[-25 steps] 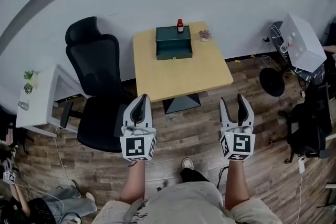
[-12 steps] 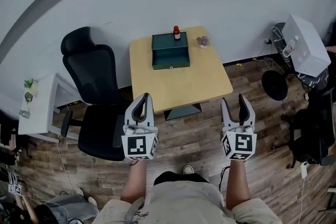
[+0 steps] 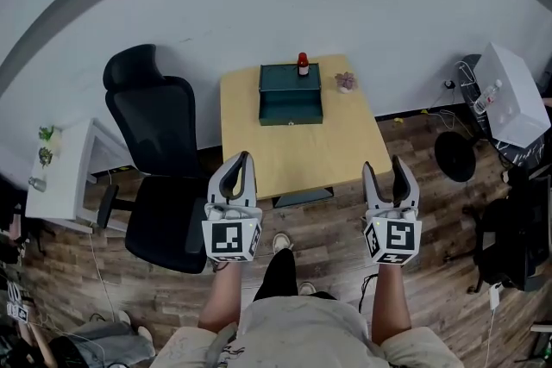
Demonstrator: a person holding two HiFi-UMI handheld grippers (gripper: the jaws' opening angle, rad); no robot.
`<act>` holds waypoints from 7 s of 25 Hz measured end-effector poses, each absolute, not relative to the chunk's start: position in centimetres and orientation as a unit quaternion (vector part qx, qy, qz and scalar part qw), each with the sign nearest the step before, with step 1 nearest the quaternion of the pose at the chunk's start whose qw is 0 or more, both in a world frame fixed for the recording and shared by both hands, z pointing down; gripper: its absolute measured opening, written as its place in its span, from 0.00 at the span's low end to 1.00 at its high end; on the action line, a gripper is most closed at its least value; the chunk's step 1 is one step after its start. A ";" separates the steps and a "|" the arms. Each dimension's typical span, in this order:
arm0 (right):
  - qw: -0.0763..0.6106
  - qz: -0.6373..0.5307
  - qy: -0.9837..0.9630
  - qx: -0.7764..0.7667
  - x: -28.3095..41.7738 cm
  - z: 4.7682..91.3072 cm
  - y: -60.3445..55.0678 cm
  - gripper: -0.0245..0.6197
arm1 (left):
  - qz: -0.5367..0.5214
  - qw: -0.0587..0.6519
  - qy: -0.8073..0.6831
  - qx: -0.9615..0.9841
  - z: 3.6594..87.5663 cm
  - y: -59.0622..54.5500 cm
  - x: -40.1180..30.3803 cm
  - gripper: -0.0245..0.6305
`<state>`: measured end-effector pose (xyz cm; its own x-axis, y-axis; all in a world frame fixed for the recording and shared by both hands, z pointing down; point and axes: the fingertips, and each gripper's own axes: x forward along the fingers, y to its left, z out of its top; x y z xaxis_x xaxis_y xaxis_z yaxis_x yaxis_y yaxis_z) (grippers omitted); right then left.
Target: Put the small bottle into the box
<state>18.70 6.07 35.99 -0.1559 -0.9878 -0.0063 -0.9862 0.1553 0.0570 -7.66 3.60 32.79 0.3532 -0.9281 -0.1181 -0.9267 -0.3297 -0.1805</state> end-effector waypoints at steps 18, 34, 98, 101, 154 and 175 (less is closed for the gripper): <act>0.045 -0.040 -0.767 0.639 11.3 34.5 -9.6 0.43 | 0.011 0.088 0.572 -0.815 32.8 -11.3 -14.7 0.05; 0.042 -0.044 -0.776 0.628 5.3 34.2 -20.4 0.43 | 0.019 0.086 0.576 -0.813 32.9 -21.0 -20.0 0.05; 0.120 0.073 -0.870 0.473 6.6 51.6 -46.0 0.43 | -0.110 0.005 0.625 -0.773 46.2 -37.6 -9.3 0.05; 0.128 0.074 -0.872 0.467 6.5 52.3 -46.2 0.43 | -0.110 0.004 0.628 -0.771 46.5 -37.7 -9.2 0.05; 0.127 -0.022 -0.872 0.472 4.9 43.8 -38.8 0.25 | -0.056 0.040 0.614 -0.786 41.0 -32.9 -10.4 0.05; 0.140 0.000 -0.875 0.463 3.1 44.7 -35.4 0.25 | -0.049 0.033 0.602 -0.797 41.2 -30.9 -11.3 0.05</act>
<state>3.07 -35.41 44.73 -0.5318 -0.8107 0.2447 -0.8108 0.5709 0.1291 -11.34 -30.93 41.21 0.2714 -0.9617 0.0391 -0.9552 -0.2742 -0.1111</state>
